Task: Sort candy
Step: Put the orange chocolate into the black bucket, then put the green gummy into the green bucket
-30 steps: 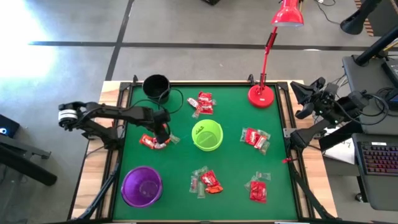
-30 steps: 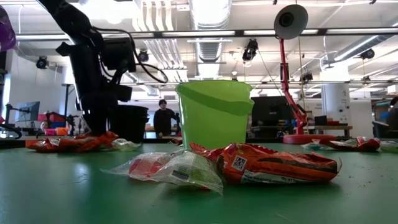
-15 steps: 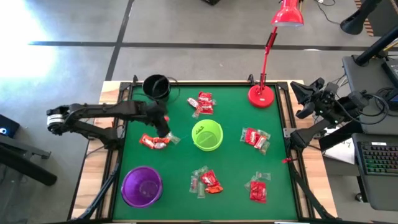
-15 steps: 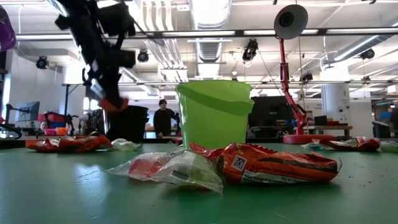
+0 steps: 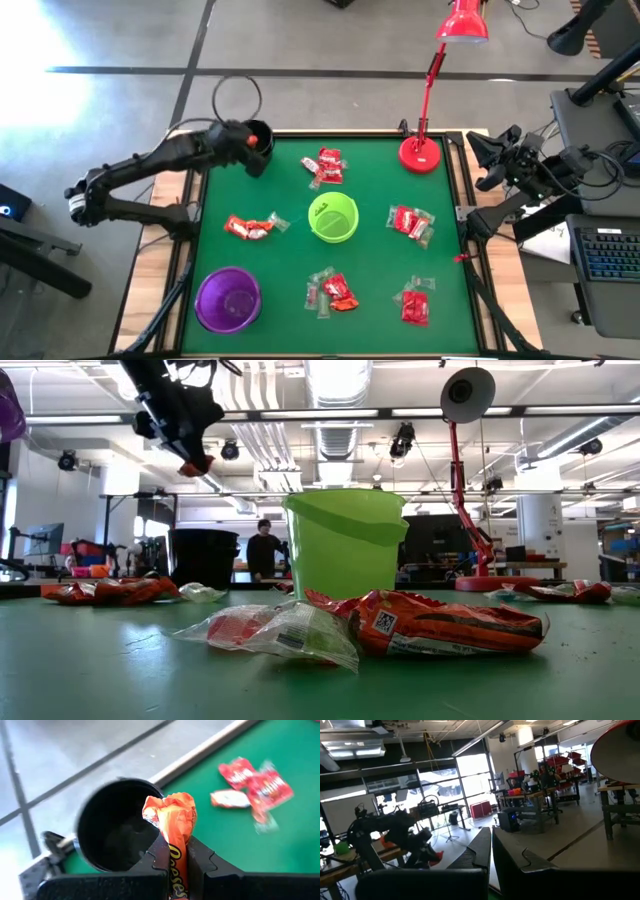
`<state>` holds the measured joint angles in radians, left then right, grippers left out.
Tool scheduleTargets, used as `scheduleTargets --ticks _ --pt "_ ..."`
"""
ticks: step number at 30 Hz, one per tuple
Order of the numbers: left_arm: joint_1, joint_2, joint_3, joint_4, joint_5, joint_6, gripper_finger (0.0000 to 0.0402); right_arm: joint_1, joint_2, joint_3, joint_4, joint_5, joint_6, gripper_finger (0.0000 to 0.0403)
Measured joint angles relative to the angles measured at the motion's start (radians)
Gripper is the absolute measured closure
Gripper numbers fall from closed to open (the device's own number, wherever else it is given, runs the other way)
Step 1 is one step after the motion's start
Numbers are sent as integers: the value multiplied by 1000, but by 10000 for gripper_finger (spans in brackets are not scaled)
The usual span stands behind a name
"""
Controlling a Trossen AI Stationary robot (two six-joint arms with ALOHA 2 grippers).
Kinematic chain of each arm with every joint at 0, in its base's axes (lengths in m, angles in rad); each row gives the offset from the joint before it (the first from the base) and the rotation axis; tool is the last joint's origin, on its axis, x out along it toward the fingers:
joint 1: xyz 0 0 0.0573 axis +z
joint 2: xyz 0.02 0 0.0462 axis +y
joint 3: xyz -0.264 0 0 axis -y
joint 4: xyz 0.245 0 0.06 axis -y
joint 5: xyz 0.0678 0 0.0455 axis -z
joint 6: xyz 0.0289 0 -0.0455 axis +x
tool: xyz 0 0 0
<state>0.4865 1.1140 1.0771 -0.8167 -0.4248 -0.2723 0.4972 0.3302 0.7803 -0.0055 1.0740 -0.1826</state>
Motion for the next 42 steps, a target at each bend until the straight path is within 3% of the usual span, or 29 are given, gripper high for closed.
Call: scheduleTargets --ticks 8,14,25,37,42 --pt "202 57 1 -7 60 104 396 0 0 -1 -58 0 34 394" --pt "280 155 -8 56 76 168 382 0 6 -1 -79 0 68 394" --pt "290 275 -8 133 85 191 378 0 26 -1 -79 0 71 394" --pt "290 261 41 103 106 241 315 0 65 -1 -79 1 68 394" --pt "289 259 84 48 218 245 303 0 73 -1 -84 -1 68 394"
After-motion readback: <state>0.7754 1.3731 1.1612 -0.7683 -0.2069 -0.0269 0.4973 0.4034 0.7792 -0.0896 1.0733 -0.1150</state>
